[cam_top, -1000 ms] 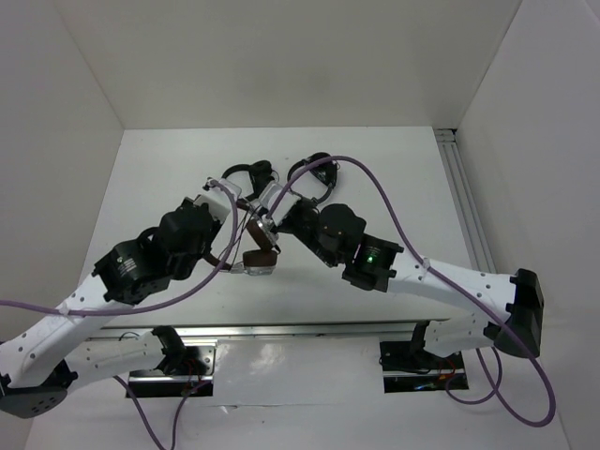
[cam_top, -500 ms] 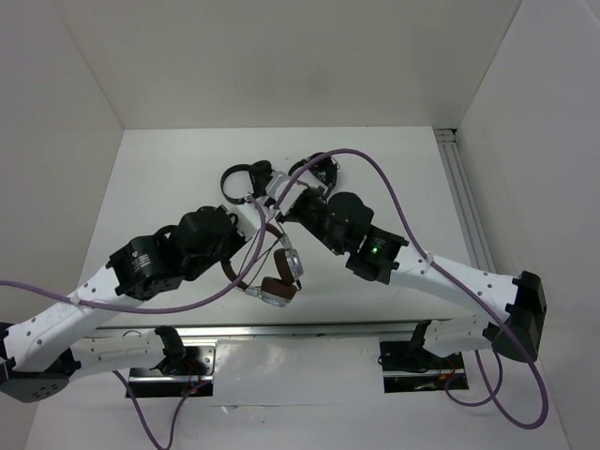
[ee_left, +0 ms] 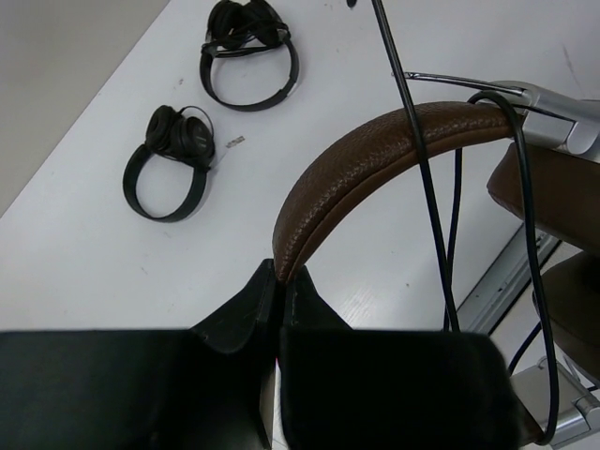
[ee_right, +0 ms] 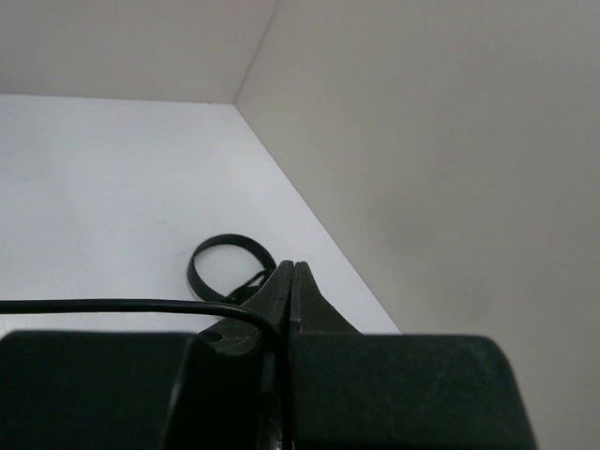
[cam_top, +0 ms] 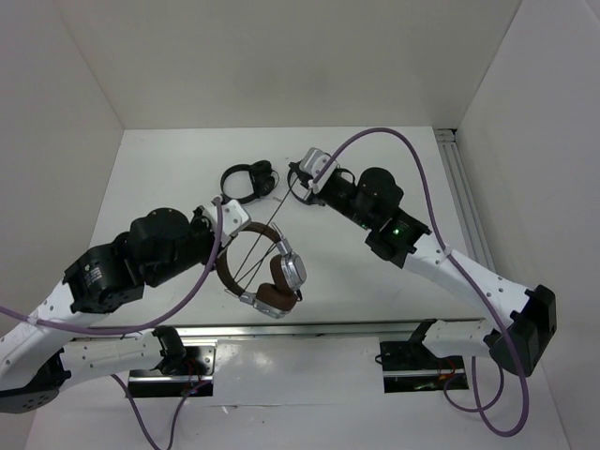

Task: Wrap the headphones

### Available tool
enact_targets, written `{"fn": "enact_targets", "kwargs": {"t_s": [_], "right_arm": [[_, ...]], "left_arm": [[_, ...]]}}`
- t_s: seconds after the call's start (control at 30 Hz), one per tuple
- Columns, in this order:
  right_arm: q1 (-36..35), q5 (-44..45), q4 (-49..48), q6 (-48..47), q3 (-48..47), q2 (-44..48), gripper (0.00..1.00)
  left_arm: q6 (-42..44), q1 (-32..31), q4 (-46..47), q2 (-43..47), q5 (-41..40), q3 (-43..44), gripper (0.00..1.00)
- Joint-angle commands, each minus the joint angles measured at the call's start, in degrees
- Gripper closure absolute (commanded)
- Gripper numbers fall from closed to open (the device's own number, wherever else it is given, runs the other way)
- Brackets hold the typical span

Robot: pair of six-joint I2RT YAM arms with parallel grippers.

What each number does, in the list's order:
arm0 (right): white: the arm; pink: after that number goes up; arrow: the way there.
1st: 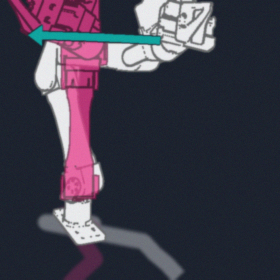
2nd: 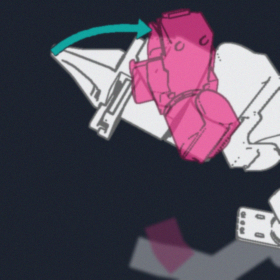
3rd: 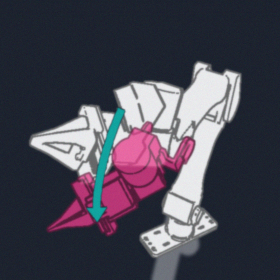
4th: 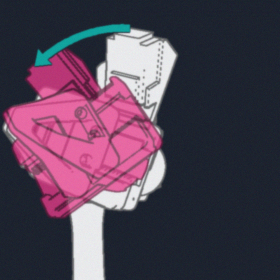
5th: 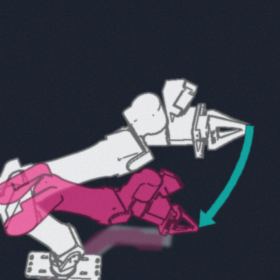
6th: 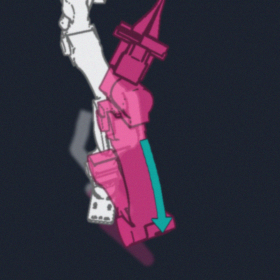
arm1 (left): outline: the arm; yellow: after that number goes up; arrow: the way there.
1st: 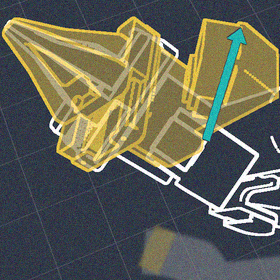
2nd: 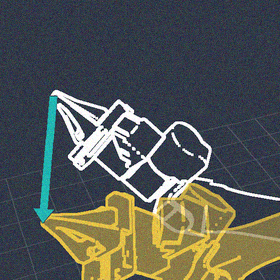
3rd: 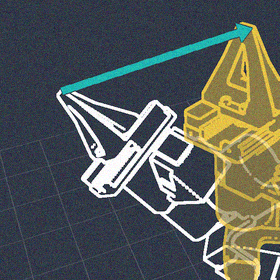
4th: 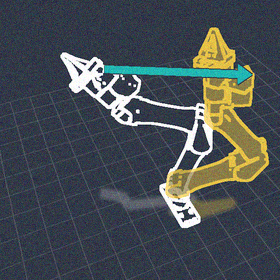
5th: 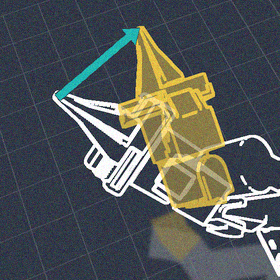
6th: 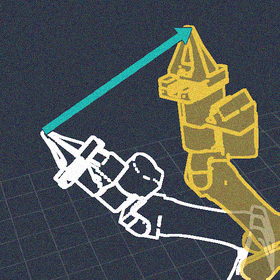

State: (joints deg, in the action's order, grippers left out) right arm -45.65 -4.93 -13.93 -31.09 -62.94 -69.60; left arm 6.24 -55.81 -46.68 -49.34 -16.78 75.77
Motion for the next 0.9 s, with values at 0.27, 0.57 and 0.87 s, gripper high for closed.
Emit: {"fn": "enact_targets", "kwargs": {"t_s": [0.27,0.57,0.87], "right_arm": [[5.6,-13.8,-5.4,9.3,-0.4,0.4,0.97],[5.6,-20.1,-14.9,15.1,7.9,0.3,1.00],[5.0,-24.8,-20.5,20.8,11.6,-3.0,1.00]], "left_arm": [[-0.6,-0.4,5.7,5.5,13.4,4.7,1.00],[-12.0,-0.4,18.5,9.0,8.3,3.9,1.00],[-20.3,-0.4,22.2,7.9,-0.6,4.4,1.00]]}}
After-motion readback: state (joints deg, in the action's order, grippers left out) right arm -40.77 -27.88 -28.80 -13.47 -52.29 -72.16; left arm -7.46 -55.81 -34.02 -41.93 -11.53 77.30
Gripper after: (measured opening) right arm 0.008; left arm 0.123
